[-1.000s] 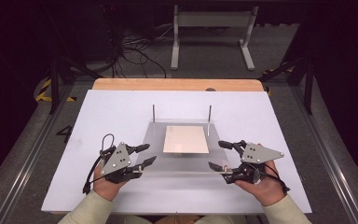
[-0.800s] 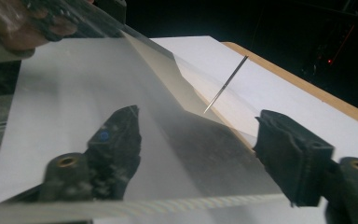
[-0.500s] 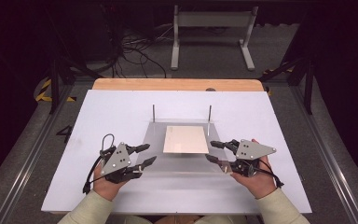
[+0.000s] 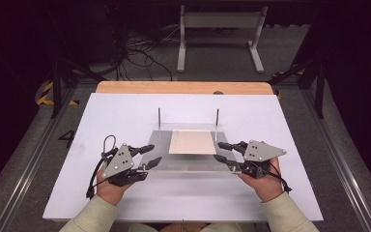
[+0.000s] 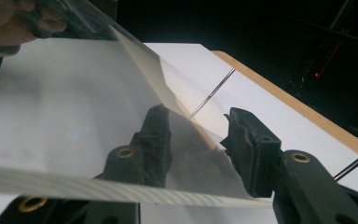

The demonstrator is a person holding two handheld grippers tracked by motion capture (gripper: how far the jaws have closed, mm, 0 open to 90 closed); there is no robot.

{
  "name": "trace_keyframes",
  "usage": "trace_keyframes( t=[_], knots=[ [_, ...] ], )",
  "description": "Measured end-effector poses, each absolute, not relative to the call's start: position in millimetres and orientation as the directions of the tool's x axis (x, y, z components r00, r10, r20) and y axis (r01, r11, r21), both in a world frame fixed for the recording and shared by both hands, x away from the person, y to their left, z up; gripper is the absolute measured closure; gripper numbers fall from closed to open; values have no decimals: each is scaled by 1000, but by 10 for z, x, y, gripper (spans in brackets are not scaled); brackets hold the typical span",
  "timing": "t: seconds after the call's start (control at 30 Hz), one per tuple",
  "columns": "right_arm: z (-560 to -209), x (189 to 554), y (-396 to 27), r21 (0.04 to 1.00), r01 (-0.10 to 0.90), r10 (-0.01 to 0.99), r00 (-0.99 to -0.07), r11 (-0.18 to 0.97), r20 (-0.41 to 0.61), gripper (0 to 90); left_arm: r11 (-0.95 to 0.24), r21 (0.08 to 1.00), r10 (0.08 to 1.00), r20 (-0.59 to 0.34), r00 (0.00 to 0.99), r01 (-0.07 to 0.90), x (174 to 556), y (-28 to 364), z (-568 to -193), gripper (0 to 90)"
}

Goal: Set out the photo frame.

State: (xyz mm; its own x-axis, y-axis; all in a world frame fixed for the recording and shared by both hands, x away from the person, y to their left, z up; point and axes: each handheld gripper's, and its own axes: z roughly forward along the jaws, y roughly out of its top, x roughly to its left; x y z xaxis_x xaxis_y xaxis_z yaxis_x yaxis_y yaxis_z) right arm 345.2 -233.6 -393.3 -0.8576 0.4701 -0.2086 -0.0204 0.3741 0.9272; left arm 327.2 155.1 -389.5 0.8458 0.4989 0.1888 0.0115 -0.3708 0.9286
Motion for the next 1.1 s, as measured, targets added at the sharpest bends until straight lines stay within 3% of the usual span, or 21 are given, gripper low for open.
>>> trace_keyframes(
  t=[0.6,0.87,1.1],
  knots=[
    [-3568,3435,-2348,928,-112,529,-795,356,-299,595,-299,953,566,211,797,-40,3310,1484,-3477,543],
    [-3412,3298,-2316,898,-154,556,-738,413,-382,584,-341,937,570,270,776,-76,3175,1368,-3334,577],
    [-3309,3206,-2327,908,-149,556,-748,392,-363,580,-319,942,557,274,784,-103,3080,1418,-3232,607]
  ],
)
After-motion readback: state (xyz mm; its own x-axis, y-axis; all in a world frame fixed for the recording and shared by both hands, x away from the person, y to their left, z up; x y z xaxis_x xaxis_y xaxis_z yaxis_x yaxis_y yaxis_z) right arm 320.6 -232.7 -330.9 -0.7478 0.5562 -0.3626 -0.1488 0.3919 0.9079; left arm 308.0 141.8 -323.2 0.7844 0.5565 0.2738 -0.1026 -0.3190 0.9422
